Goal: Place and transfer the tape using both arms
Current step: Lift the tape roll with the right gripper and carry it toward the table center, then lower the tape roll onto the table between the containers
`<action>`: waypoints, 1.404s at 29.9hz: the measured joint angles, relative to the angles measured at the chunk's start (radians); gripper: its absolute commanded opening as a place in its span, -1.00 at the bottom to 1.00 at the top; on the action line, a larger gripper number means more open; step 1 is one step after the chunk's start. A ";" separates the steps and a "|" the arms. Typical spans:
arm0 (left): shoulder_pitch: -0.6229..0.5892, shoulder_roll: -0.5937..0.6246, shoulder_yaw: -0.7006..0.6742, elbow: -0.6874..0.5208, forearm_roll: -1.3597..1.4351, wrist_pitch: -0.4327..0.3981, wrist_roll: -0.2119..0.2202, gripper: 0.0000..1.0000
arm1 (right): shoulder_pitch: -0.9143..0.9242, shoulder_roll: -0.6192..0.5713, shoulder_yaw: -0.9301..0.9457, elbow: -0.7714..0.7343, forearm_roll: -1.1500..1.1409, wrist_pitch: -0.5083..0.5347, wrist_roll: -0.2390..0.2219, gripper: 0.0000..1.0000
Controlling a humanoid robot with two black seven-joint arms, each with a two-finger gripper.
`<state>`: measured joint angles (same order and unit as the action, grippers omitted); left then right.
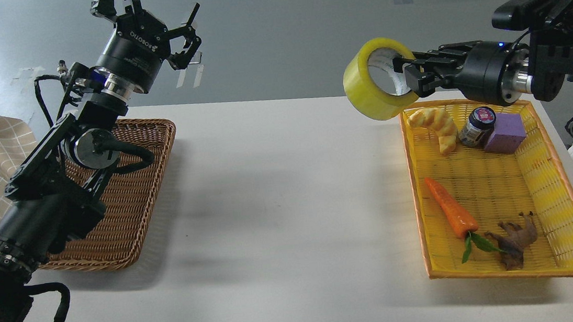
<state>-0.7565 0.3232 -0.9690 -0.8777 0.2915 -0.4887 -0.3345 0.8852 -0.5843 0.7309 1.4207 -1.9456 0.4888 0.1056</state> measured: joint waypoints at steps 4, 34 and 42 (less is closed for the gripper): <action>-0.002 -0.002 0.000 0.000 0.000 0.000 0.000 0.96 | 0.056 0.108 -0.083 -0.082 -0.010 0.000 0.000 -1.00; -0.006 -0.002 -0.008 0.000 0.000 0.000 -0.001 0.96 | 0.072 0.503 -0.296 -0.458 -0.093 0.000 -0.001 -1.00; -0.006 -0.004 -0.008 -0.001 0.000 0.000 -0.001 0.96 | 0.076 0.549 -0.338 -0.507 -0.115 0.000 -0.001 -1.00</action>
<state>-0.7623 0.3190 -0.9771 -0.8790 0.2915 -0.4887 -0.3359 0.9609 -0.0353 0.3928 0.9133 -2.0607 0.4887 0.1043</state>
